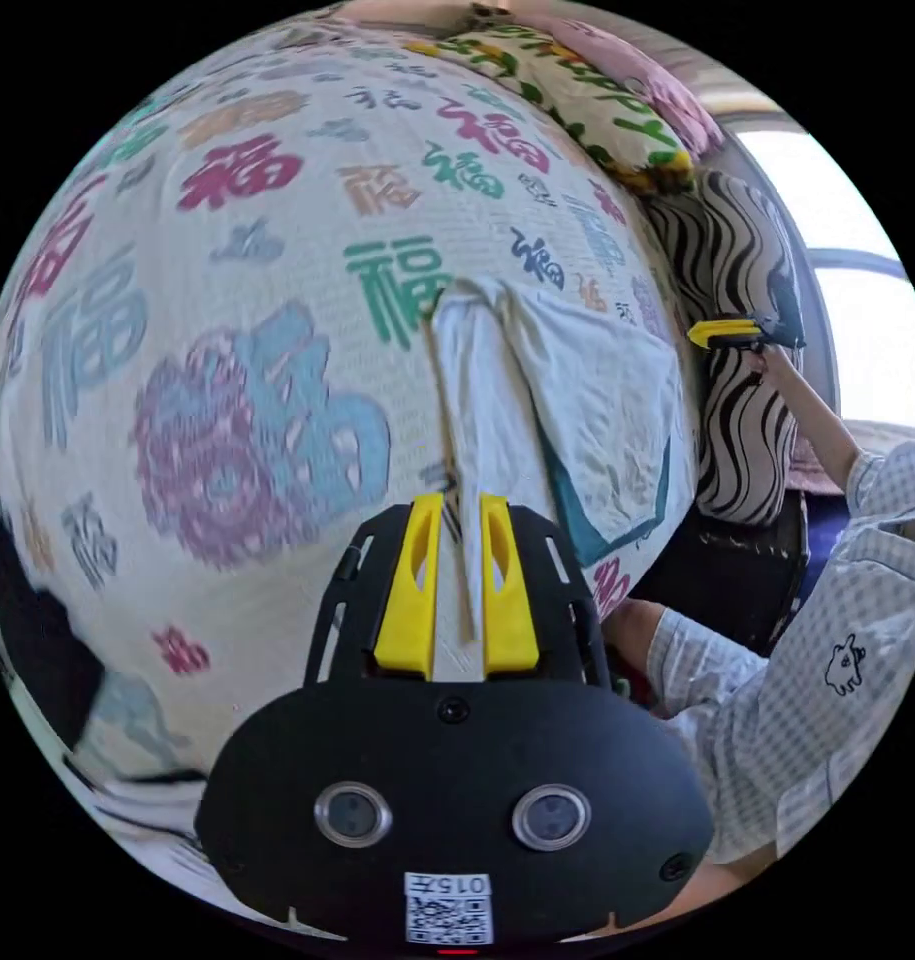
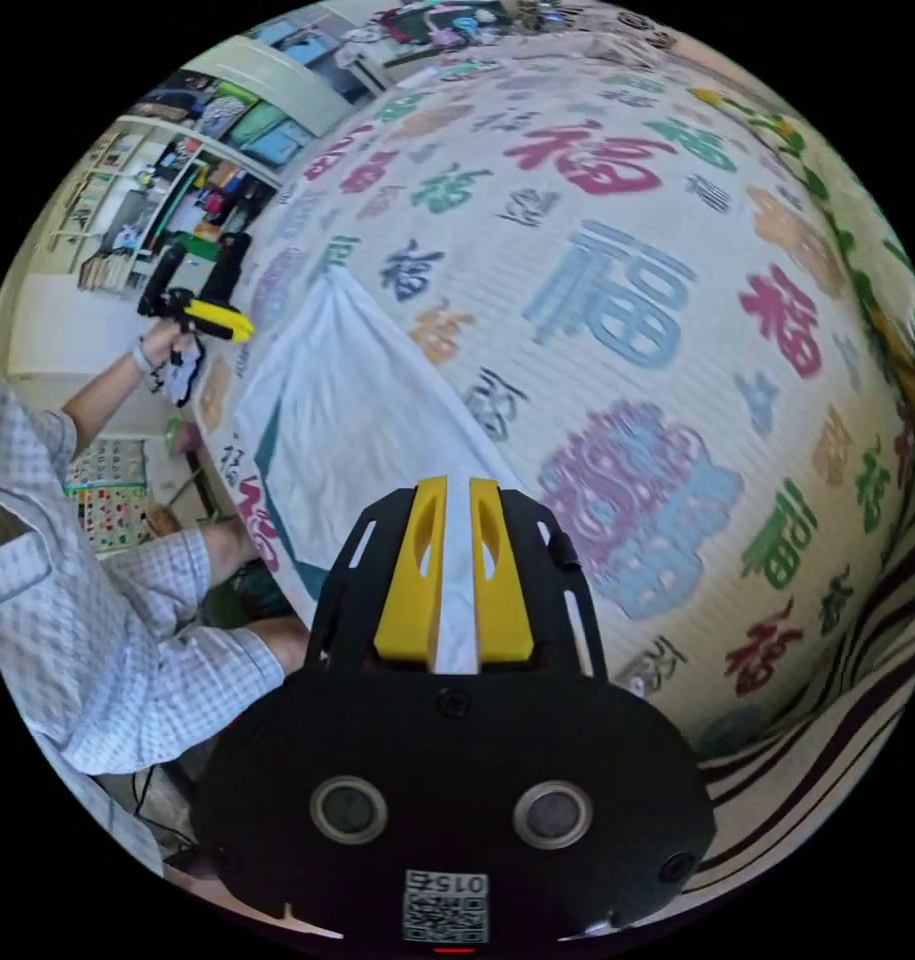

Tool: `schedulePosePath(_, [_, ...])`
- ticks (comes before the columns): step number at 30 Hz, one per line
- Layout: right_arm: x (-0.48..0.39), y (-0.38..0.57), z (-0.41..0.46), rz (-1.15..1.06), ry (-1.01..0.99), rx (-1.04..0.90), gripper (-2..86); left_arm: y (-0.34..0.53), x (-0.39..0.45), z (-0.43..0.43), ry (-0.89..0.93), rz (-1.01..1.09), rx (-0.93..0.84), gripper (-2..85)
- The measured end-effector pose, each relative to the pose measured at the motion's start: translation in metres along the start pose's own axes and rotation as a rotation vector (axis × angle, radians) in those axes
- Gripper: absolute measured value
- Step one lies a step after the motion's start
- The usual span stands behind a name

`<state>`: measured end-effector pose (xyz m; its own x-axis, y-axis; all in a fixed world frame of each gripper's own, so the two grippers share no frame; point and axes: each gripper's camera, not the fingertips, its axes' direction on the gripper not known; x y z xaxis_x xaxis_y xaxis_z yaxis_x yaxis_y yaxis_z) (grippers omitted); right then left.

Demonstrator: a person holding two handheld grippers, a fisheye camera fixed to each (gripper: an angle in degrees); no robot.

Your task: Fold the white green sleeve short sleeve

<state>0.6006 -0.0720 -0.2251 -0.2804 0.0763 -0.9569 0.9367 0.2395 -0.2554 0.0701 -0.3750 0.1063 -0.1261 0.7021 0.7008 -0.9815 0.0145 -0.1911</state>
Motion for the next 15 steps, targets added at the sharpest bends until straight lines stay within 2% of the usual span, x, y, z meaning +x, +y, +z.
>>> schedulePosePath(5, [-0.086, -0.132, 0.021, -0.168, -0.114, -0.012, 7.0, 0.109, 0.008, 0.020, 0.067, -0.222, 0.072, 8.8])
schedulePosePath(7, [-0.119, -0.180, 0.033, -0.219, -0.113, -0.015, 7.9, 0.131, 0.010, 0.026, 0.026, -0.273, 0.091, 9.2])
schedulePosePath(11, [-0.192, -0.275, 0.066, -0.298, 0.061, -0.047, 9.6, 0.161, 0.006, 0.023, 0.038, -0.357, 0.201, 9.2])
schedulePosePath(15, [-0.237, -0.337, 0.115, -0.349, 0.192, -0.229, 10.2, 0.180, 0.013, 0.011, 0.062, -0.343, 0.291, 9.3])
